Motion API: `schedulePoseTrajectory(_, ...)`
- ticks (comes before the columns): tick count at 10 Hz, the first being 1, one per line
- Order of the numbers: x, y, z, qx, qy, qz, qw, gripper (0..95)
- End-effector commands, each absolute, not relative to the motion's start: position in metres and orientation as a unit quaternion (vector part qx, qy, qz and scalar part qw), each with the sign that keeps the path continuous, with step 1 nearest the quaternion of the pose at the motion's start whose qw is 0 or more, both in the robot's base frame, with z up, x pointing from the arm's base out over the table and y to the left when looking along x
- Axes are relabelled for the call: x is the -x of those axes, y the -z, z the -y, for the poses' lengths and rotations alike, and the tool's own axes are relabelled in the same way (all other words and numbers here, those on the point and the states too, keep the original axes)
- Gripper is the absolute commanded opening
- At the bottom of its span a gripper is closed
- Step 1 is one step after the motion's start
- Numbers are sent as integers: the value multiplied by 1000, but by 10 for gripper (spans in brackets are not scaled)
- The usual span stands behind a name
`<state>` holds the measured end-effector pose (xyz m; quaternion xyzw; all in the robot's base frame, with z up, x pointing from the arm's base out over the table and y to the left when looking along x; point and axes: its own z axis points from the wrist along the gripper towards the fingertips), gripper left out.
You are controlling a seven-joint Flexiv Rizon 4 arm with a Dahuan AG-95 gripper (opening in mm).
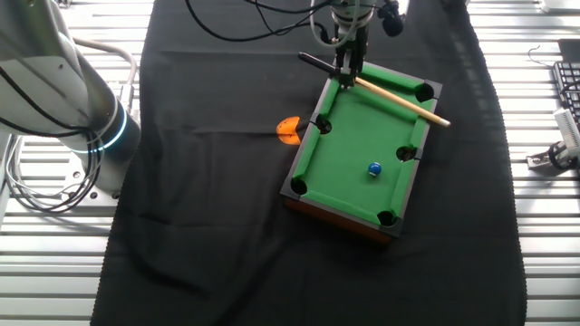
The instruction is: Hit the pool ball
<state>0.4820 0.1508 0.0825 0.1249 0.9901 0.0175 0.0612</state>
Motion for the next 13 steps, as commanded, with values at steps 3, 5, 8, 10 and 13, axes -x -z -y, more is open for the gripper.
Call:
schedulePoseTrajectory(3, -483, -79, -151, -124, -19, -990, 63, 380)
schedulePoseTrajectory(5, -483, -79, -151, -124, -19, -990, 64, 190)
schedulePoseTrajectory(8, -483, -79, -151, -128, -20, -989, 64, 0)
schedulePoseTrajectory(10, -483, -79, -151, -129, -20, -989, 65, 0)
schedulePoseTrajectory(13, -483, -79, -151, -129, -20, -989, 67, 0)
